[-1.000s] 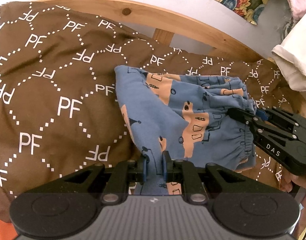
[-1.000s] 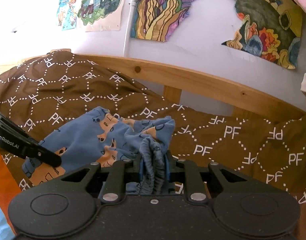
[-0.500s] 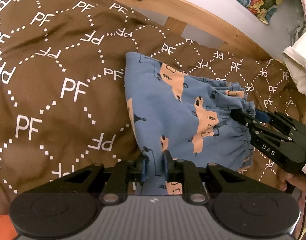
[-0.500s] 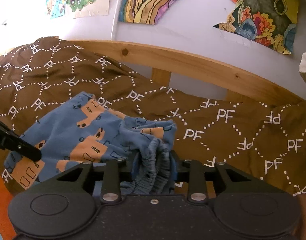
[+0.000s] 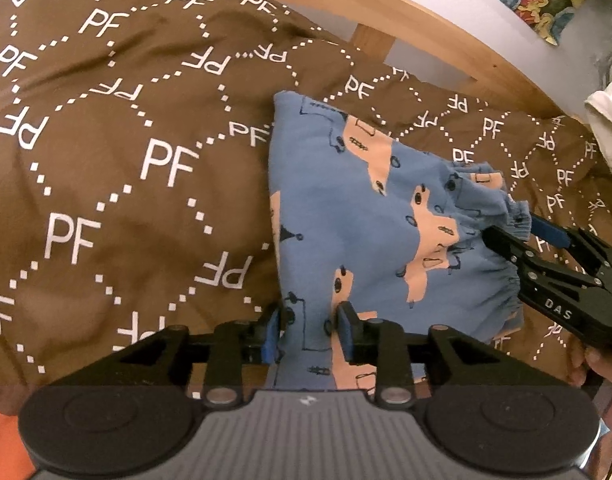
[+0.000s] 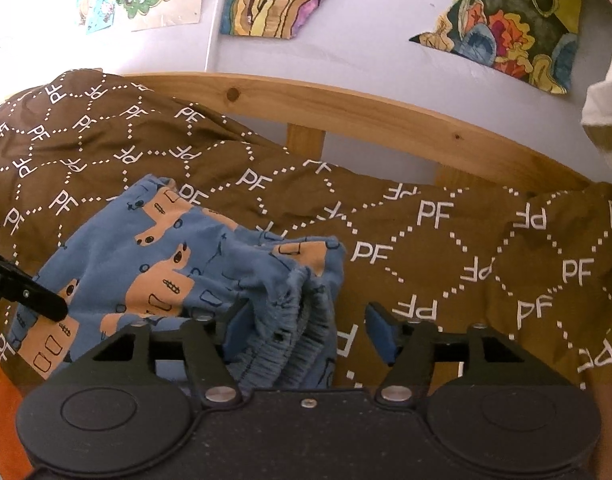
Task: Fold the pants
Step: 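Open both grippers and release the folded pants on the duvet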
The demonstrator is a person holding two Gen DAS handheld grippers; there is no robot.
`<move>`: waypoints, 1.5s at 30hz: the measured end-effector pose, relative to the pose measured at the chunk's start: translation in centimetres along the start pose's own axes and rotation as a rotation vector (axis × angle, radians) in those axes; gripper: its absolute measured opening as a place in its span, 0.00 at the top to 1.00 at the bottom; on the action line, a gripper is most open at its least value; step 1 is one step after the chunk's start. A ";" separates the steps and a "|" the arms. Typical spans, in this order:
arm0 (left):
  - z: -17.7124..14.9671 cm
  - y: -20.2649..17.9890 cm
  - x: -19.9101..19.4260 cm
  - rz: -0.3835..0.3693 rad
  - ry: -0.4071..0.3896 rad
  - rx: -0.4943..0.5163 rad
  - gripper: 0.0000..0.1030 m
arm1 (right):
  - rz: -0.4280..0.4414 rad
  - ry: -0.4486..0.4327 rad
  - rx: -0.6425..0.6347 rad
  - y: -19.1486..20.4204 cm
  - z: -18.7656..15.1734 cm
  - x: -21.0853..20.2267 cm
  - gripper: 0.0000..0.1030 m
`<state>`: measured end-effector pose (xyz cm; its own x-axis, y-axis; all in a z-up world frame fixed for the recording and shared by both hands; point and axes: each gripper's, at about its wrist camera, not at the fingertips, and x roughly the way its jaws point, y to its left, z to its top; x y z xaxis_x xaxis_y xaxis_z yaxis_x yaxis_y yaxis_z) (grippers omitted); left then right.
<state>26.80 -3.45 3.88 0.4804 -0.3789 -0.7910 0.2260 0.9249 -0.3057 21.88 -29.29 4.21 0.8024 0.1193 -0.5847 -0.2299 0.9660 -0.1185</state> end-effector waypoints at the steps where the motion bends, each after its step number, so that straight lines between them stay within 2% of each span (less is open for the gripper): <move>1: 0.0 0.0 0.0 0.003 0.000 0.001 0.64 | -0.003 0.003 0.004 -0.1 0.0 0.0 0.32; 7: -0.1 0.2 -0.4 0.031 -0.008 -0.001 0.46 | -0.026 0.013 0.028 -0.1 -0.2 -1.0 0.18; 9: -0.2 0.2 -0.7 0.038 -0.013 0.000 0.36 | -0.004 0.011 0.039 -0.1 -0.4 -1.6 0.07; 10: -0.3 0.2 -0.8 0.043 -0.015 -0.001 0.33 | 0.011 0.015 0.046 -0.1 -0.6 -1.8 0.06; 12: -0.5 0.2 -1.0 0.054 -0.017 -0.008 0.20 | 0.033 0.034 0.053 0.1 -1.0 -2.1 0.06; 14: -0.7 0.2 -1.1 0.071 -0.021 -0.021 0.13 | 0.029 0.053 0.043 0.3 -1.4 -2.1 0.05; 24: -2.0 0.1 -0.5 0.172 0.019 0.004 0.06 | -0.023 0.135 0.055 0.1 -2.5 -2.5 0.01; 30: -3.1 -0.2 -2.2 0.197 -0.002 0.052 0.04 | -0.013 0.149 0.054 0.4 -2.8 -3.9 0.01; 41: -4.5 -2.2 -5.8 0.206 -0.116 0.153 0.00 | 0.018 0.058 0.124 1.3 -2.6 -8.0 0.01; 45: -5.3 -2.8 -7.0 0.199 -0.162 0.171 0.00 | 0.011 0.002 0.192 1.9 -3.0 -9.8 0.01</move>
<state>18.31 -3.19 7.48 0.6556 -0.2037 -0.7271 0.2467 0.9679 -0.0487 11.93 -29.29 7.36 0.7995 0.1297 -0.5865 -0.1289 0.9907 0.0434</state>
